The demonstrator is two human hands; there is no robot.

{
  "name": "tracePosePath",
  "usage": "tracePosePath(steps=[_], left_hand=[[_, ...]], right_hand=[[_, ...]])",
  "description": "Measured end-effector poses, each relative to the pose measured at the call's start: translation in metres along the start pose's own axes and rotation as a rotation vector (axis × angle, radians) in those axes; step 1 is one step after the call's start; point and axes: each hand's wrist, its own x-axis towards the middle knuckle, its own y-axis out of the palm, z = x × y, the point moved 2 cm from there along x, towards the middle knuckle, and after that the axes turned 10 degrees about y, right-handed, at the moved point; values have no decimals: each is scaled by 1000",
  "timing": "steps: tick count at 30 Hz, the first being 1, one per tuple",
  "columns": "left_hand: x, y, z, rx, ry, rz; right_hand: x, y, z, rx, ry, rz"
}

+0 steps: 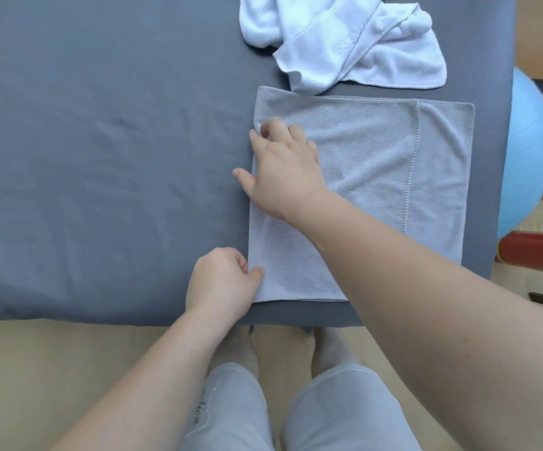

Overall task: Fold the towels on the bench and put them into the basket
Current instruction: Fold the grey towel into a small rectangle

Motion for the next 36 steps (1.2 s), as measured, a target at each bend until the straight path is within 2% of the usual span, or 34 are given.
tracePosePath(steps=[11,16,19,22,25,29,33,36], left_hand=[[5,-79,94,9,-117,-116],[4,-95,111,64,-116,-186],[1,-99,104,115,-96,-237],[-5,-88,77,141,88,-246],[-12,-55,36,76,291,-135],[-18,-1,-11,93,499,14],[-16,34,-27,176,501,68],[-14,45,-26,222,486,68]], right_hand=[[3,22,112,207,-150,125],[3,26,121,265,-209,251],[-2,22,99,367,-181,242],[-8,12,54,474,-90,-22],[-13,0,-3,522,89,-207],[-10,-12,-67,491,236,-184],[-11,1,-92,166,85,9],[-15,7,-99,152,28,8]])
